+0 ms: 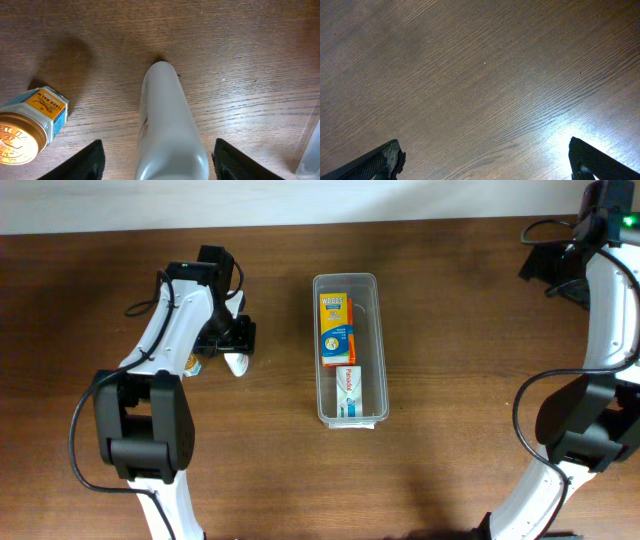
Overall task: Pack container
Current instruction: 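Lower the left gripper around the spray bottle and close on it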
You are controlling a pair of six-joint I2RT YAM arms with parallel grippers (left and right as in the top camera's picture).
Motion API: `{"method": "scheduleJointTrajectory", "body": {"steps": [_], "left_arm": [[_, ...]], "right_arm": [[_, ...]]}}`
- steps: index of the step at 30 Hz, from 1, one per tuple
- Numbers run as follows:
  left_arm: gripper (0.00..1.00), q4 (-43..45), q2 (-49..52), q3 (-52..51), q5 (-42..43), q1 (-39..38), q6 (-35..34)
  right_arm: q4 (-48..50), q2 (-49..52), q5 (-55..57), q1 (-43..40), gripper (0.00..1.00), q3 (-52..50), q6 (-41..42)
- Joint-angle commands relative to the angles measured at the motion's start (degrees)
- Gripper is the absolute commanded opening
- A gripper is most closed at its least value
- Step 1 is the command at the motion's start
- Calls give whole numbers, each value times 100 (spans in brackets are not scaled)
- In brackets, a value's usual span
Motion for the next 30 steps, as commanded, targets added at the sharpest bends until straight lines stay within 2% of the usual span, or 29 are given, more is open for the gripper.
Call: {"method": "scheduleJointTrajectory", "body": {"steps": [1, 13, 15, 20, 30], "left_arm": [[69, -24, 125, 133, -39, 4, 31], [61, -28, 125, 260, -39, 4, 76], [54, -33, 125, 282, -37, 2, 74], [51, -74, 125, 297, -37, 0, 74], [25, -264, 125, 354, -37, 0, 74]], "right_arm": [[7, -15, 31, -4, 98, 0, 2], [7, -15, 31, -4, 98, 0, 2], [9, -15, 31, -4, 98, 0, 2], [7, -15, 31, -4, 98, 0, 2], [7, -15, 31, -4, 98, 0, 2]]}}
